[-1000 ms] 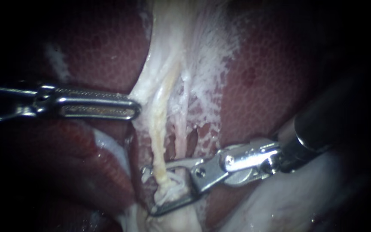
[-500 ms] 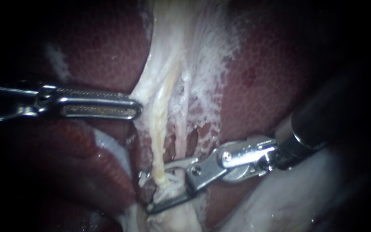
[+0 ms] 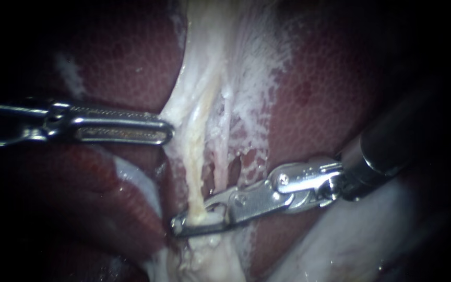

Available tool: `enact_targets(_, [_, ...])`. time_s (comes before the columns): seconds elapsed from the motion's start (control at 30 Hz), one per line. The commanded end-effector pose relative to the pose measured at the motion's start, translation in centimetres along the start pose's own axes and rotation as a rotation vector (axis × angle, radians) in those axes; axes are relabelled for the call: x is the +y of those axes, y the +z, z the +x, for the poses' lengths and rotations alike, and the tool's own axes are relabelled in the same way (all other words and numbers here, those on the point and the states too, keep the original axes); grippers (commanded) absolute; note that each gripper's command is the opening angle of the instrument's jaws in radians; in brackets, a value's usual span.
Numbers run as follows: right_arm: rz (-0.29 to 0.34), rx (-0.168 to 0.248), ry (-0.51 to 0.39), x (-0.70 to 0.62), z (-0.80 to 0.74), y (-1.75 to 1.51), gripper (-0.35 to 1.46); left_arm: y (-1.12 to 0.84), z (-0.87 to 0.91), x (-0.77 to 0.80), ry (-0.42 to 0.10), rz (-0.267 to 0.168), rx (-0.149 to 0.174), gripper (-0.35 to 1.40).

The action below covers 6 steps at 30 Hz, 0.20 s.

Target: Clipping first clip left tube

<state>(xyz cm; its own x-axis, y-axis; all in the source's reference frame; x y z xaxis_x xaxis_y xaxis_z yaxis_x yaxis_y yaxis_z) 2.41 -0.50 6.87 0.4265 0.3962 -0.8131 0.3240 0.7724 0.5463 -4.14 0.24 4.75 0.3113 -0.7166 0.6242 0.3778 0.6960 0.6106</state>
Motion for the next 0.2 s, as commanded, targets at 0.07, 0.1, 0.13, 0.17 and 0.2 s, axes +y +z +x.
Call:
enact_targets(0.07, [0.001, 0.000, 0.007, -0.01, 0.00, 0.00, -0.35, 0.00, 0.00, 0.00, 0.000, 0.000, 0.000, -0.35])
enact_targets(0.1, [0.001, 0.000, 0.007, -0.01, 0.00, 0.00, -0.35, 0.00, 0.00, 0.00, 0.000, 0.000, 0.000, -0.35])
enact_targets(0.13, [0.001, 0.000, 0.007, -0.01, 0.00, 0.00, -0.35, 0.00, 0.00, 0.00, 0.000, 0.000, 0.000, -0.35])
enact_targets(0.17, [0.001, 0.000, 0.007, -0.01, 0.00, 0.00, -0.35, 0.00, 0.00, 0.00, 0.000, 0.000, 0.000, -0.35])
enact_targets(0.2, [0.001, 0.000, 0.007, -0.01, 0.00, 0.00, -0.35, 0.00, 0.00, 0.00, 0.000, 0.000, 0.000, -0.35])
